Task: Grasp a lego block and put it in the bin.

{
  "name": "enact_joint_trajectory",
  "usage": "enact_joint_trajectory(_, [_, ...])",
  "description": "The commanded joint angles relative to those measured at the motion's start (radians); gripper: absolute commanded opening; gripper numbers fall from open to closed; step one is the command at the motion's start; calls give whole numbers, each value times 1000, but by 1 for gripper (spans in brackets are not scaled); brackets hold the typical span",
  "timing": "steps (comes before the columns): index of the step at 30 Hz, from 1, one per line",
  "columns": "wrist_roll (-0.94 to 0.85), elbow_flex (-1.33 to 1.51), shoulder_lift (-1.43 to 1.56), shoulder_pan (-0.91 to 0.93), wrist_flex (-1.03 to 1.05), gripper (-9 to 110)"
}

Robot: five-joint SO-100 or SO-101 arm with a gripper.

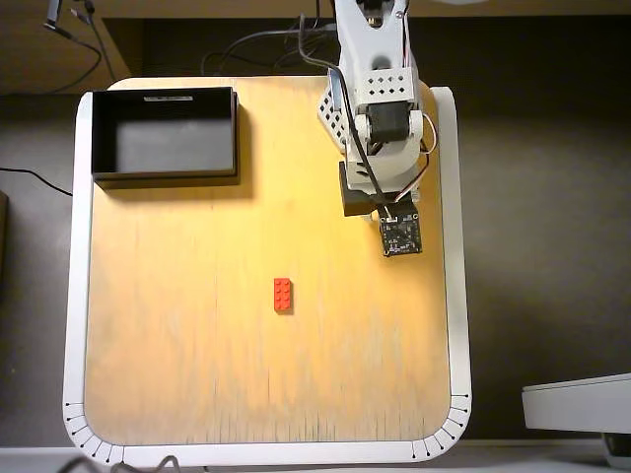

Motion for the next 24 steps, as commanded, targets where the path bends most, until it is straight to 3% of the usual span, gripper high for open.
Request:
enact_joint_trajectory(1, [52, -351, -190, 72, -23, 0])
enact_joint_trajectory(12, [187, -667, -499, 293, -209, 4])
enact_joint_trajectory(24, [302, -761, -819, 453, -333, 14])
